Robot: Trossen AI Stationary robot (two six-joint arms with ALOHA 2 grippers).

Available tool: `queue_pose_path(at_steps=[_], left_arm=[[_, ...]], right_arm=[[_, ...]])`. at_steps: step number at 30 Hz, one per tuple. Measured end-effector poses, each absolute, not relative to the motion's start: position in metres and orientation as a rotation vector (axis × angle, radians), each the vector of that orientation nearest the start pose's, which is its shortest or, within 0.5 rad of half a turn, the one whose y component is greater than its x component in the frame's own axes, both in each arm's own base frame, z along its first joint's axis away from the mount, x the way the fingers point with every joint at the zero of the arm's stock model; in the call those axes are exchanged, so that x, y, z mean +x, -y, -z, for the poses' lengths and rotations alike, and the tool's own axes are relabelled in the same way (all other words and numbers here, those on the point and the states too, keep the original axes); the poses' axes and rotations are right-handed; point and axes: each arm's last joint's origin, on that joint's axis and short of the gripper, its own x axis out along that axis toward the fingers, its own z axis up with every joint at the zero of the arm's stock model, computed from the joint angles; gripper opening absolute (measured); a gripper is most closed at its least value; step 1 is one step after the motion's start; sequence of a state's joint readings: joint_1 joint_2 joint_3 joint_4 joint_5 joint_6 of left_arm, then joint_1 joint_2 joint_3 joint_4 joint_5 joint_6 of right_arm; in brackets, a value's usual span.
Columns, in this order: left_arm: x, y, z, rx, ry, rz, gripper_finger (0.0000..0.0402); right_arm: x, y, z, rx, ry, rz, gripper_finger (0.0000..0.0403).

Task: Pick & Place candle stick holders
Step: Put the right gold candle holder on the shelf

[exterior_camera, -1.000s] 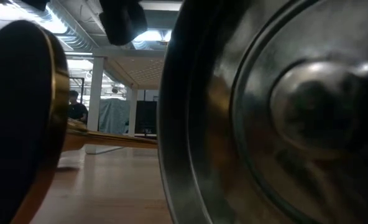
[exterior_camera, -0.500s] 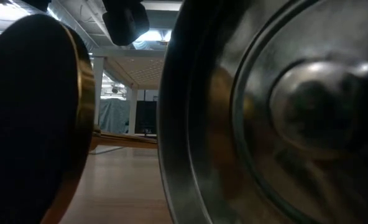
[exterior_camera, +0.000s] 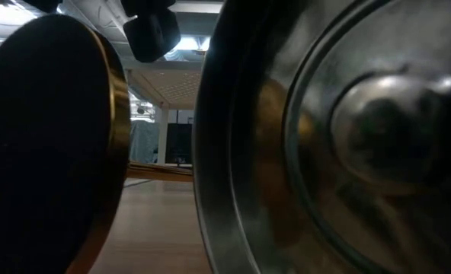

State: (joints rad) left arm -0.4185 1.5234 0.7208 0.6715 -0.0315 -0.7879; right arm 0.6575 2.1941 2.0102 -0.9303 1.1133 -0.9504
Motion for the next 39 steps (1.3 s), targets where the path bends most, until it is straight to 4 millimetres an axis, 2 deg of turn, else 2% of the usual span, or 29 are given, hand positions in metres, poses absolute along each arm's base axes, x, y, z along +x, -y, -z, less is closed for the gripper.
queue_pose_path(at_steps=[10,15,22,26,33,39], left_arm=[[0.290,0.125,-0.219,-0.774,-0.291,0.323,0.0016],[0.290,0.126,-0.218,-0.769,-0.304,0.344,0.0015],[0.288,0.132,-0.220,-0.769,-0.303,0.391,0.0014],[0.287,0.134,-0.221,-0.755,-0.294,0.388,0.0012],[0.286,0.137,-0.225,-0.761,-0.262,0.423,0.0012],[0.289,0.128,-0.233,-0.761,-0.201,0.404,0.0012]], right_arm=[[0.380,-0.262,-0.259,-1.751,-0.913,0.012,0.0015],[0.381,-0.263,-0.259,-1.713,-0.901,0.017,0.0024],[0.385,-0.273,-0.264,-1.413,-0.774,0.129,0.0072],[0.382,-0.278,-0.264,-1.390,-0.757,0.099,0.0110],[0.366,-0.298,-0.266,-1.207,-0.679,0.194,0.0171],[0.351,-0.325,-0.270,-1.049,-0.563,0.213,0.0187]])
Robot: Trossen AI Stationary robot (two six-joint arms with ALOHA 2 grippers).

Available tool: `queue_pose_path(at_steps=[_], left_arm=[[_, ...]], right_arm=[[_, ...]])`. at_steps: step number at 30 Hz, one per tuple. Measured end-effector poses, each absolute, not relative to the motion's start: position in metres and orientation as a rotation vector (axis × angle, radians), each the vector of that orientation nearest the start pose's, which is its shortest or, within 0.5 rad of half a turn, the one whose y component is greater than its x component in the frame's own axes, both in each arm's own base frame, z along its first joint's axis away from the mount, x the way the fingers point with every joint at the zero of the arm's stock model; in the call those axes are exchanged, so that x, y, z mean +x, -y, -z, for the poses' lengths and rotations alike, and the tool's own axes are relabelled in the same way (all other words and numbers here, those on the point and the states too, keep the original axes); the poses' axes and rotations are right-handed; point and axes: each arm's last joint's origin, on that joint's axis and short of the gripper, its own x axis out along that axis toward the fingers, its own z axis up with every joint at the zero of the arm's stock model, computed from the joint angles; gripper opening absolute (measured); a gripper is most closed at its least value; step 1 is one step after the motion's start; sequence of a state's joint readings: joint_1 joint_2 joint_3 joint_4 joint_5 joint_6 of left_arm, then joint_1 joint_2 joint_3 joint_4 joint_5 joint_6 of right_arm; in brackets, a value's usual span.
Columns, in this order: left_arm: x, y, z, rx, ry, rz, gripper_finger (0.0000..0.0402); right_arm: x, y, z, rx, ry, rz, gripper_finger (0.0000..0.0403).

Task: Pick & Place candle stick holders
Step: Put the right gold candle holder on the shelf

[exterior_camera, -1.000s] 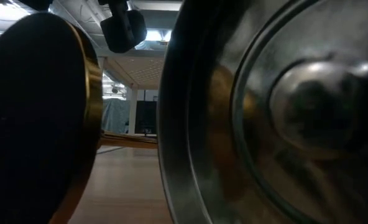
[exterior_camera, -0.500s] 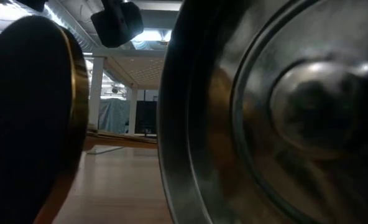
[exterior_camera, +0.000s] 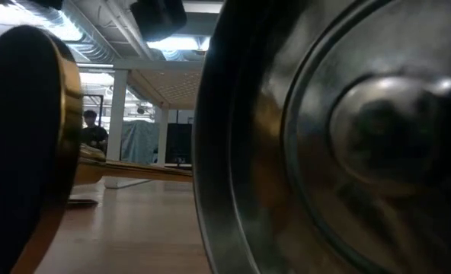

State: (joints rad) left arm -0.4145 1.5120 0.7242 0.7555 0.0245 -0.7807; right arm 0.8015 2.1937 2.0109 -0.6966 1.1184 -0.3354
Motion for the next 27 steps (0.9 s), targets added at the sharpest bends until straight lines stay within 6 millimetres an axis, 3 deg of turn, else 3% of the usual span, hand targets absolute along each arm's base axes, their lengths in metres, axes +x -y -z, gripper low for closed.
queue_pose_path(at_steps=[5,13,17,20,27], left_arm=[[0.292,0.121,-0.231,-0.742,-0.199,0.392,0.0012],[0.290,0.126,-0.231,-0.515,-0.113,0.261,0.0012],[0.284,0.135,-0.235,-0.342,-0.034,0.137,0.0012],[0.278,0.144,-0.239,-0.244,0.023,0.051,0.0012],[0.267,0.156,-0.246,-0.147,0.074,-0.005,0.0012]], right_arm=[[0.342,-0.344,-0.279,-0.931,-0.453,0.235,0.0187],[0.321,-0.357,-0.285,-0.692,-0.300,0.497,0.0187],[0.315,-0.353,-0.284,-0.561,-0.199,0.641,0.0188],[0.310,-0.346,-0.286,-0.461,-0.162,0.652,0.0188],[0.297,-0.300,-0.301,-0.204,-0.163,0.675,0.0188]])
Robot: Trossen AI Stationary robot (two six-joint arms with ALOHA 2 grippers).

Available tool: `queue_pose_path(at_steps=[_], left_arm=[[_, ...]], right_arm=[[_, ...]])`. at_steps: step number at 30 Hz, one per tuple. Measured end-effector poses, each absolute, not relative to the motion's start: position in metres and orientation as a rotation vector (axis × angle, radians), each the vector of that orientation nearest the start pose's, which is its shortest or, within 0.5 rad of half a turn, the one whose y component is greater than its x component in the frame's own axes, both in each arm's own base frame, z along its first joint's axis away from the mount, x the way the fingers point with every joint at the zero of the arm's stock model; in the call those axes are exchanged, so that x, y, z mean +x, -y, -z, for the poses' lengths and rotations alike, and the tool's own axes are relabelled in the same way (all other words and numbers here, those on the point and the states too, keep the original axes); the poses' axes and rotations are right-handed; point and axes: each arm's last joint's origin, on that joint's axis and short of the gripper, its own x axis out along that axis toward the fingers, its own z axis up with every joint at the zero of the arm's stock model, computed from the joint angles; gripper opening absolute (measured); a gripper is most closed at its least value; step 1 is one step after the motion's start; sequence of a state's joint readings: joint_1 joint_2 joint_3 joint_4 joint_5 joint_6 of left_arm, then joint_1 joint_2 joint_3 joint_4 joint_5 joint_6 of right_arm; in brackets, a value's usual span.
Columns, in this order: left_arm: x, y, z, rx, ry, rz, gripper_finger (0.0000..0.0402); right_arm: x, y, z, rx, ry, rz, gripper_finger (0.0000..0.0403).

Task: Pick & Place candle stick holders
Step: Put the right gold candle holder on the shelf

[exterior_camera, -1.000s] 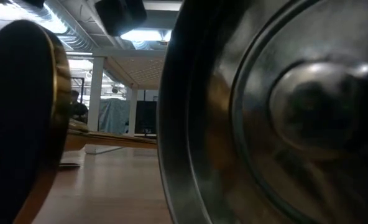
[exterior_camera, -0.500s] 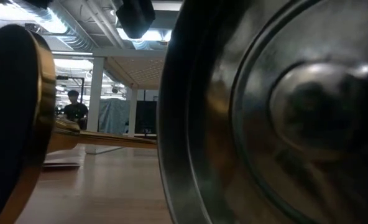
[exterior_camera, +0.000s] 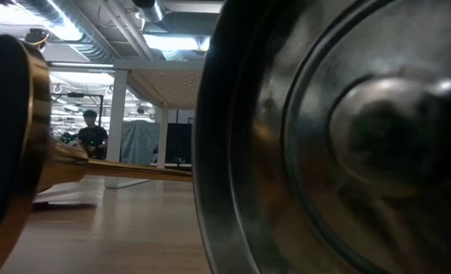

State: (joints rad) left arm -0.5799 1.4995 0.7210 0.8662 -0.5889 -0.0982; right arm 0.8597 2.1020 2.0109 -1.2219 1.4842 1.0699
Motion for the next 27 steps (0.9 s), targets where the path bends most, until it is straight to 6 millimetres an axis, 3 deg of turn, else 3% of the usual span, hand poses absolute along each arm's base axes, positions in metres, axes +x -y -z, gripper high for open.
queue_pose_path(at_steps=[5,8,20,27], left_arm=[[0.267,0.156,-0.246,-0.146,0.072,-0.008,0.0012],[0.268,0.155,-0.245,-0.142,0.071,-0.011,0.0012],[0.257,0.142,-0.249,-0.133,0.040,-0.026,0.0012],[0.238,0.136,-0.252,-0.159,0.062,-0.055,0.0012]], right_arm=[[0.291,-0.265,-0.308,-0.106,-0.228,0.745,0.0188],[0.291,-0.254,-0.310,-0.068,-0.203,0.774,0.0188],[0.304,-0.233,-0.305,-0.091,-0.189,0.839,0.0188],[0.331,-0.224,-0.294,0.132,-0.297,0.857,0.0188]])
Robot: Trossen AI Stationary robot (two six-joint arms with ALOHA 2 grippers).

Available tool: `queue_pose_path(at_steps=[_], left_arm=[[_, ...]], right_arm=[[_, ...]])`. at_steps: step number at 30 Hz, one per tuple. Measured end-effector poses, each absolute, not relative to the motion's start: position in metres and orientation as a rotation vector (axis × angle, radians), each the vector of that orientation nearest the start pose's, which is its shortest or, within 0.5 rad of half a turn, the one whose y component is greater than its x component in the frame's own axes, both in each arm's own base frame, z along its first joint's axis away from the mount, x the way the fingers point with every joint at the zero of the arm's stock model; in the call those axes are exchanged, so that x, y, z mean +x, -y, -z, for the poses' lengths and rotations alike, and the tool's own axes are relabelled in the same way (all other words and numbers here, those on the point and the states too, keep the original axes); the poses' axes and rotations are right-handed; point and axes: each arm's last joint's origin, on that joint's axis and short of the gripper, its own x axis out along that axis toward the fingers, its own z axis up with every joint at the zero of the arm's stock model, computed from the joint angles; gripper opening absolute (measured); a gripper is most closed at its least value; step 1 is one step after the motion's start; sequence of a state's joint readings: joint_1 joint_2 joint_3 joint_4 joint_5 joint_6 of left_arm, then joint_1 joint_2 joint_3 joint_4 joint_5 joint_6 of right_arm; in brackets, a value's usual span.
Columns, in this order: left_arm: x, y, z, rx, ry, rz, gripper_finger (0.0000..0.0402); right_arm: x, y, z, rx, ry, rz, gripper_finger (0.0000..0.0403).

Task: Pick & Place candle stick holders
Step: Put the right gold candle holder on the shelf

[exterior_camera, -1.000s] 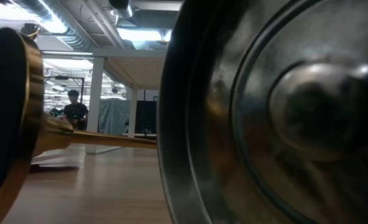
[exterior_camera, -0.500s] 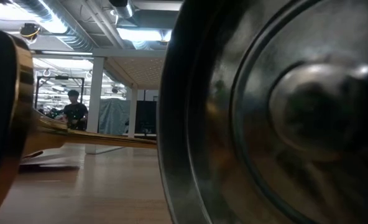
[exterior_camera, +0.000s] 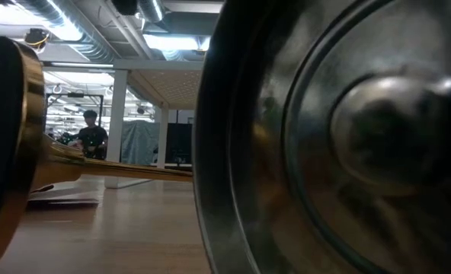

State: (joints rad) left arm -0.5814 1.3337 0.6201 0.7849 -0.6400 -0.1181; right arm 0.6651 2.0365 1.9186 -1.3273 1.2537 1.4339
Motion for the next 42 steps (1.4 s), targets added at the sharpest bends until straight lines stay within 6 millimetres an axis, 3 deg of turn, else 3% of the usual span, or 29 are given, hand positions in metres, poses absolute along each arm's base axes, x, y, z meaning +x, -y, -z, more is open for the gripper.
queue_pose_path(at_steps=[10,19,23,33,37,42], left_arm=[[0.206,0.136,-0.253,-0.178,0.085,-0.070,0.0012],[0.189,0.143,-0.254,-0.155,0.089,-0.061,0.0012],[0.180,0.150,-0.258,-0.128,0.098,-0.021,0.0012],[0.151,0.167,-0.269,-0.040,0.128,0.068,0.0012],[0.150,0.169,-0.268,-0.024,0.124,0.063,0.0012],[0.150,0.170,-0.267,-0.022,0.122,0.067,0.0012]], right_arm=[[0.384,-0.220,-0.309,0.021,-0.364,0.654,0.0188],[0.427,-0.195,-0.328,-0.059,-0.377,0.261,0.0188],[0.433,-0.197,-0.335,-0.100,-0.333,0.106,0.0188],[0.428,-0.226,-0.353,-0.198,-0.145,-0.302,0.0188],[0.428,-0.228,-0.354,-0.188,-0.125,-0.361,0.0188],[0.429,-0.219,-0.339,-0.212,-0.143,-0.345,0.0188]])
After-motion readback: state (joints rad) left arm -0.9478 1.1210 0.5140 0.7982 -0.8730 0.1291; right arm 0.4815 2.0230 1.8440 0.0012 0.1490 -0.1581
